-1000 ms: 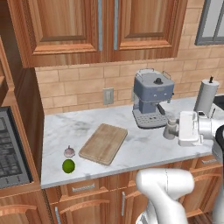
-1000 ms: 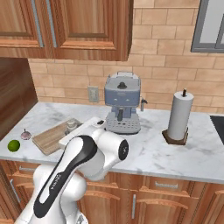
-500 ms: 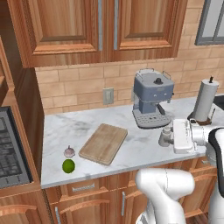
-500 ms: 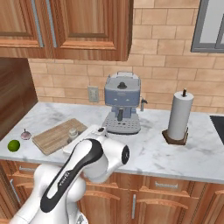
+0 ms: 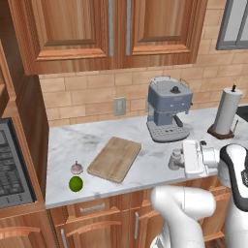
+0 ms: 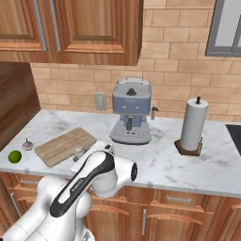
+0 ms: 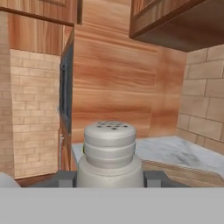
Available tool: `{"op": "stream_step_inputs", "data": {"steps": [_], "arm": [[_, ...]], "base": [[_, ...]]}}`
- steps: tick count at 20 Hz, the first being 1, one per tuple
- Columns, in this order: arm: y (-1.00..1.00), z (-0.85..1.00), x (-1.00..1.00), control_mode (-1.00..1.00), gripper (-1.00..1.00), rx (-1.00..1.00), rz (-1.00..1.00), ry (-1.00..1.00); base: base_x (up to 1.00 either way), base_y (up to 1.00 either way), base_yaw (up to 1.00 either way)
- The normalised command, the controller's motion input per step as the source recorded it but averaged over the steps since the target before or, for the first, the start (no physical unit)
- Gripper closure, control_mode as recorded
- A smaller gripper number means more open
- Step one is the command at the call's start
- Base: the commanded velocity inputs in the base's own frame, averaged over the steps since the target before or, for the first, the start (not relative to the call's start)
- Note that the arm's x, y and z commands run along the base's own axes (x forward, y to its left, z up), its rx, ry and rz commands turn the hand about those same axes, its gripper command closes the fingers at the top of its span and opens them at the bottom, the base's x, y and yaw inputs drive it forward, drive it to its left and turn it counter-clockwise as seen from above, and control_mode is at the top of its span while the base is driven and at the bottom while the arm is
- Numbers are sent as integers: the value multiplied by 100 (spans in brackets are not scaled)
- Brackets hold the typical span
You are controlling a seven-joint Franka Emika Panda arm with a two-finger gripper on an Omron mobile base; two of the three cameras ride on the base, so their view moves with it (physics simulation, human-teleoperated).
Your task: Open the cabinet. Place the bowl and condiment on the counter. Then place the lime and garlic on the cutting board.
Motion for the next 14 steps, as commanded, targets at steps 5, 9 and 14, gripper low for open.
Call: {"op": "stream_step_inputs", "data": {"steps": [5, 9, 14], "arm": [[0, -34, 32, -100, 100, 0, 8, 0], [0, -25, 29, -100, 100, 0, 6, 0], [0, -15, 33, -100, 100, 0, 3, 0]], "base": [[0, 0, 0], [0, 0, 0], [0, 0, 0]]}}
